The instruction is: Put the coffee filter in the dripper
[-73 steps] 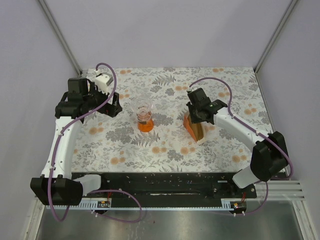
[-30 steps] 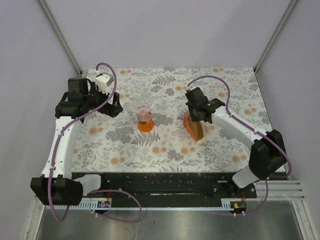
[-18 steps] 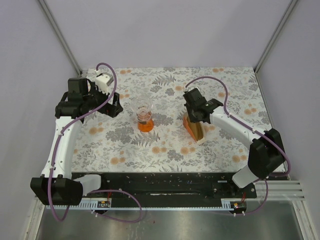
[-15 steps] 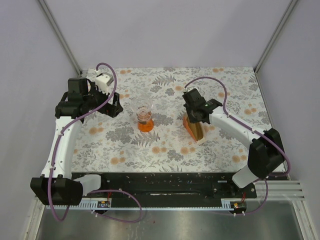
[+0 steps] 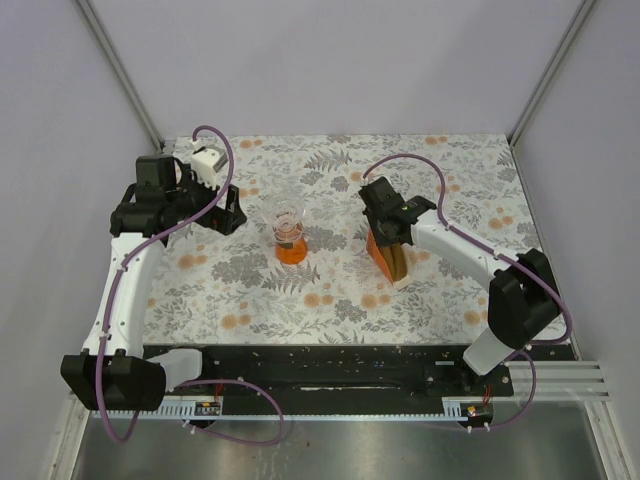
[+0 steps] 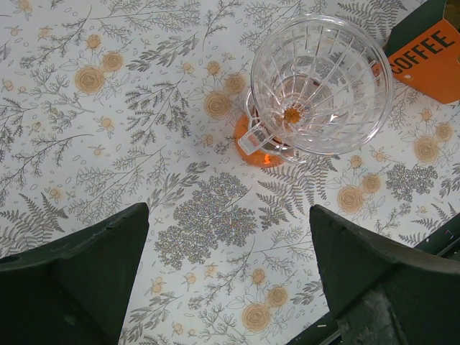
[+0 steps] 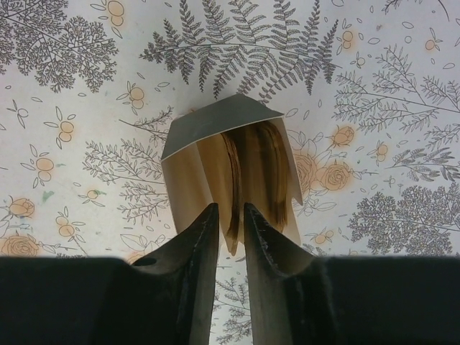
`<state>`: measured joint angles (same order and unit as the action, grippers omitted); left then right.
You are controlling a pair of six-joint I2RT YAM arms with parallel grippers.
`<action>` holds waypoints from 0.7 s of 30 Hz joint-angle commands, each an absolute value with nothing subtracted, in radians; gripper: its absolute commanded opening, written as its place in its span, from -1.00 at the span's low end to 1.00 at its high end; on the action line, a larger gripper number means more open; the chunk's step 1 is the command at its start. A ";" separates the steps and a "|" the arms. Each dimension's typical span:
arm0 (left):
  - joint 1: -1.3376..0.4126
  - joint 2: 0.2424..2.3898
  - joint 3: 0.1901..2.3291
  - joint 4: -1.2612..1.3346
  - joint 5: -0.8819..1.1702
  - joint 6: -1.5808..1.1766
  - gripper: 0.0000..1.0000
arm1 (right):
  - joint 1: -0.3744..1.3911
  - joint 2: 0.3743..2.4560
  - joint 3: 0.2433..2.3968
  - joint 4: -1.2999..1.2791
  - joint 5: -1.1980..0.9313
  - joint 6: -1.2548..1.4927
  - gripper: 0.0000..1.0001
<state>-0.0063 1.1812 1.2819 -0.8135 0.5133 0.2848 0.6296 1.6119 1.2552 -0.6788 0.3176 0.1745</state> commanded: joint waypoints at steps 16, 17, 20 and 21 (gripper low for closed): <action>-0.002 1.186 1.293 -0.788 0.571 0.295 0.94 | 0.657 1.611 1.309 -0.696 0.334 0.173 -0.98; -0.002 1.190 1.298 -0.796 0.575 0.296 0.94 | 0.657 1.602 1.307 -0.699 0.331 0.173 -0.98; -0.002 1.209 1.325 -0.819 0.597 0.298 0.94 | 0.658 1.557 1.293 -0.695 0.307 0.173 -0.96; -0.002 1.213 1.334 -0.825 0.603 0.298 0.94 | 0.657 1.542 1.287 -0.687 0.295 0.167 -0.94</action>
